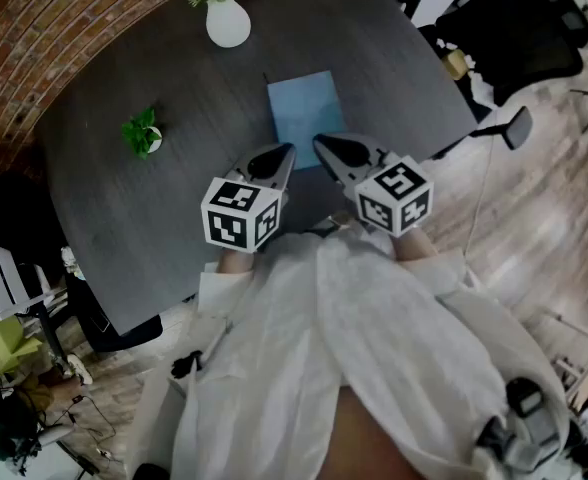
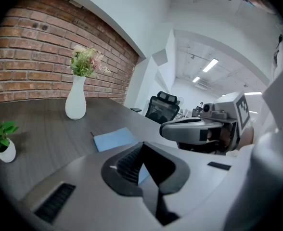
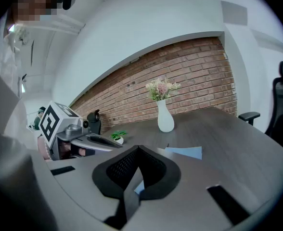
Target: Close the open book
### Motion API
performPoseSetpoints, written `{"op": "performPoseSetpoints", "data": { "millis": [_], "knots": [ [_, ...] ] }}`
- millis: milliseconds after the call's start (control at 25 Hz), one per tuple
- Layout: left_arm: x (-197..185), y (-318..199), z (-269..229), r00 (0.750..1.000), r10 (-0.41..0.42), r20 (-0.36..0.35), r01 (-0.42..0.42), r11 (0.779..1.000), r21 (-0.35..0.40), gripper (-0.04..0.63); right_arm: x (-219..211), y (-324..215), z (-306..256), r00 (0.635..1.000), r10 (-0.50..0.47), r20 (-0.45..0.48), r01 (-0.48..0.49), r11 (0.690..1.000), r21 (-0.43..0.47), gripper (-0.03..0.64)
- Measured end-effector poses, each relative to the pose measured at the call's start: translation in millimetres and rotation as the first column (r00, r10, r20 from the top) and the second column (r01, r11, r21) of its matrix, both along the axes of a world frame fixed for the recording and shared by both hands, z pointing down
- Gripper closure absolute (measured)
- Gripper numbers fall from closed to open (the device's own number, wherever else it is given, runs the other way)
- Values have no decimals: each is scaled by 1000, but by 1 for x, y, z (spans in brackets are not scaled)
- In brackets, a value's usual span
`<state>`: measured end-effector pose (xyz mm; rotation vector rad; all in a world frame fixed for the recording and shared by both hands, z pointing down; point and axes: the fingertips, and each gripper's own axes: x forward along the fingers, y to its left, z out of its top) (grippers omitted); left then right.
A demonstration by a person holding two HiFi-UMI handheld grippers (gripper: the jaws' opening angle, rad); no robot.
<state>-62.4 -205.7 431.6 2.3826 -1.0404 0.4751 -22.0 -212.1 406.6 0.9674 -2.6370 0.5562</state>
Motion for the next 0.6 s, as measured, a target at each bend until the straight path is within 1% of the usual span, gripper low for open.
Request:
{"op": "performPoseSetpoints", "data": {
  "millis": [400,600],
  "knots": [
    [0,-3,6,1000,-21,-24,20,999,-27,591,-1,-1,4,1000,-31,3,31,999,-15,612],
    [0,-6,8,1000,-21,-20,21,999,-30,591,-2,-5,5,999,-36,1,36,999,-15,612]
  ]
}}
